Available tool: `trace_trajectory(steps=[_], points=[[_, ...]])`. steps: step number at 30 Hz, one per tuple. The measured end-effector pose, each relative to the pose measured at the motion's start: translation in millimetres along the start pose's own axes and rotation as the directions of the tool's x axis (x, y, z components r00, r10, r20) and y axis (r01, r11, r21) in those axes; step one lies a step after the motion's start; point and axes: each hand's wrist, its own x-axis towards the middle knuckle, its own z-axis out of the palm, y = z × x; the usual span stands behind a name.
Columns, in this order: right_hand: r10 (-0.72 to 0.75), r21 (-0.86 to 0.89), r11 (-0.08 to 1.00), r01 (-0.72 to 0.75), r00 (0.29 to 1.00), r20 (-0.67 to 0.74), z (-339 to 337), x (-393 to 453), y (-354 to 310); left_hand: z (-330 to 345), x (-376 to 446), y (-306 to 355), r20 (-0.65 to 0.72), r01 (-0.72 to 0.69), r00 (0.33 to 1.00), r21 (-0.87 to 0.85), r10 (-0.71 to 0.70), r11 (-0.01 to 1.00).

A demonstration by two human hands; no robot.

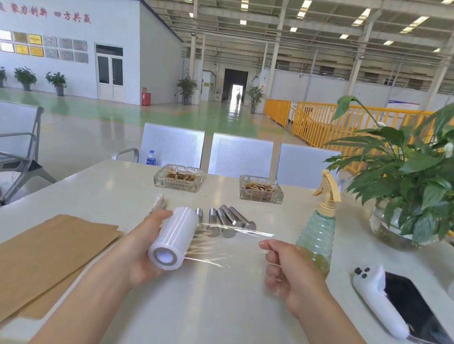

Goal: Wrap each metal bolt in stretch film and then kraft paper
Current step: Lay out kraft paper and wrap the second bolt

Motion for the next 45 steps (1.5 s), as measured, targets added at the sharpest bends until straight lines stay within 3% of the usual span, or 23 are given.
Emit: trace_trajectory(steps=[5,10,13,17,22,23,24,26,29,32,35,37,40,42,45], points=[[-0.067,-0.071,0.996,0.062,0.995,-0.070,-2.6,5.9,-1.3,-13.4,-2.7,-4.0,0.037,-0.054,0.998,-0.083,0.057,0.995],[-0.049,-0.036,0.998,0.045,0.992,-0.114,-15.9,13.8,2.2,-25.7,-10.1,1.5,-0.039,0.012,0.999,-0.134,-0.018,0.991],[-0.053,-0.015,0.999,0.052,0.992,-0.118,-17.3,15.0,4.9,-30.3,-9.7,3.2,-0.114,-0.024,0.993,-0.053,0.017,0.998],[-0.086,-0.040,0.996,0.081,0.986,-0.141,-15.9,15.6,6.6,-35.5,-16.0,5.0,-0.075,-0.050,0.995,0.159,0.063,0.986],[-0.140,-0.152,0.983,0.107,0.964,-0.226,-26.7,22.3,10.0,-32.3,-17.6,8.4,-0.305,-0.083,0.933,0.341,0.193,0.936],[-0.155,-0.185,0.976,0.111,0.958,-0.241,-28.5,23.4,12.1,-29.8,-20.4,7.7,-0.344,-0.074,0.899,0.491,0.272,0.868],[-0.176,-0.222,0.968,0.119,0.951,-0.255,-29.9,24.0,14.6,-27.0,-21.7,8.0,-0.375,-0.034,0.847,0.668,0.376,0.743],[-0.219,-0.297,0.946,0.131,0.933,-0.285,-32.1,24.5,18.6,-29.6,-20.3,7.4,-0.344,0.043,0.779,0.864,0.524,0.502],[-0.247,-0.381,0.916,0.128,0.927,-0.281,-33.2,22.9,21.8,-37.9,-21.4,6.5,-0.219,0.089,0.770,0.967,0.599,0.239],[-0.244,-0.373,0.918,0.136,0.934,-0.260,-31.6,22.4,20.9,-25.3,-21.4,-4.0,-0.040,-0.060,0.708,0.991,0.705,0.116],[-0.246,-0.360,0.922,0.142,0.932,-0.264,-33.5,23.2,19.4,-5.8,-20.8,-15.4,0.068,-0.027,0.808,0.997,0.586,-0.078],[-0.291,-0.425,0.891,0.161,0.921,-0.261,-38.8,23.4,20.6,-8.4,-16.4,-14.2,0.023,0.033,0.863,0.994,0.504,-0.102],[-0.358,-0.538,0.823,0.179,0.901,-0.247,-47.2,23.4,23.3,-20.0,-13.1,-3.4,0.021,-0.003,0.875,0.999,0.483,-0.039],[-0.389,-0.582,0.789,0.194,0.892,-0.230,-50.4,27.6,23.5,-22.0,-11.5,1.6,0.037,-0.009,0.886,0.998,0.462,-0.063],[-0.435,-0.771,0.619,0.152,0.883,-0.176,-50.8,35.4,23.3,-18.7,-10.5,4.2,0.022,0.012,0.908,0.997,0.419,-0.079]])
